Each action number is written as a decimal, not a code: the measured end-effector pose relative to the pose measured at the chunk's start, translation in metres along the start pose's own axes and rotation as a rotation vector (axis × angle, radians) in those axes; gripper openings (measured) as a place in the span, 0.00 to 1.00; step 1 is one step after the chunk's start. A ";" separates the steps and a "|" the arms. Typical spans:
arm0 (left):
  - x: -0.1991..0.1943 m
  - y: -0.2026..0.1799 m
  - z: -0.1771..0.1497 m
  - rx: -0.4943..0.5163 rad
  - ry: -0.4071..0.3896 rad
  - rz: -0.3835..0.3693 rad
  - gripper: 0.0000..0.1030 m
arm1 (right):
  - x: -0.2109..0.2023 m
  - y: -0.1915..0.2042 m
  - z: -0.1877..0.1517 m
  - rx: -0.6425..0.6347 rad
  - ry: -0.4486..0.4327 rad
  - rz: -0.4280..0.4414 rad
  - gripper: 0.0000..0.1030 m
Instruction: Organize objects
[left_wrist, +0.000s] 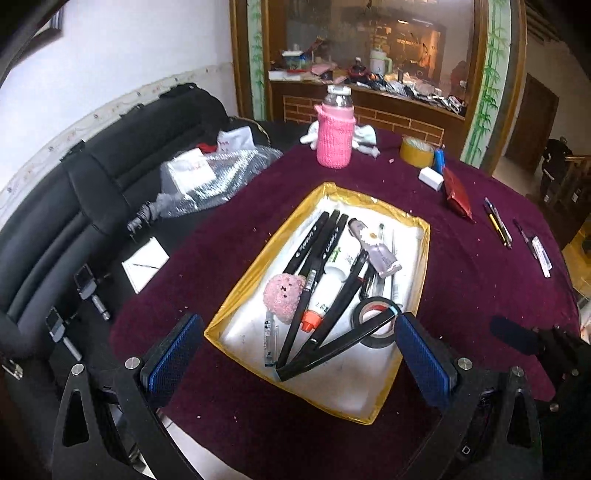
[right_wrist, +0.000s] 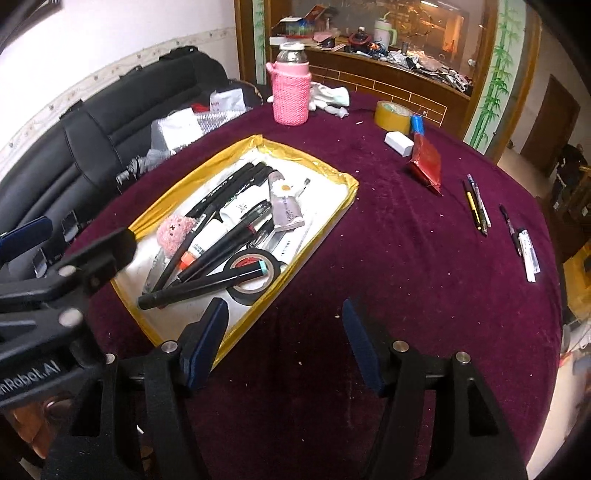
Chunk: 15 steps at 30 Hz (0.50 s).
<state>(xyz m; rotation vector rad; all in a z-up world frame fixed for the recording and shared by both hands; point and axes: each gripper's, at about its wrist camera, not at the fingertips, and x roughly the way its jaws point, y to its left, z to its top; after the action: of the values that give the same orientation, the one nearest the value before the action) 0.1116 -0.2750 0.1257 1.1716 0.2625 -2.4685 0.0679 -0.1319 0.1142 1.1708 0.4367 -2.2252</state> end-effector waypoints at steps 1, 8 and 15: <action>0.003 0.001 0.000 0.003 0.007 -0.005 0.98 | 0.002 0.003 0.002 -0.006 0.002 -0.009 0.62; 0.026 0.014 0.006 0.008 0.063 -0.067 0.98 | 0.015 0.022 0.017 -0.047 0.026 -0.078 0.62; 0.048 0.031 0.015 0.006 0.096 -0.096 0.98 | 0.039 0.026 0.020 -0.015 0.100 -0.120 0.62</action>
<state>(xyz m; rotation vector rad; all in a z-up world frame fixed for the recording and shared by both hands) 0.0867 -0.3205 0.0984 1.3113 0.3460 -2.5000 0.0540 -0.1759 0.0926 1.2819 0.5775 -2.2675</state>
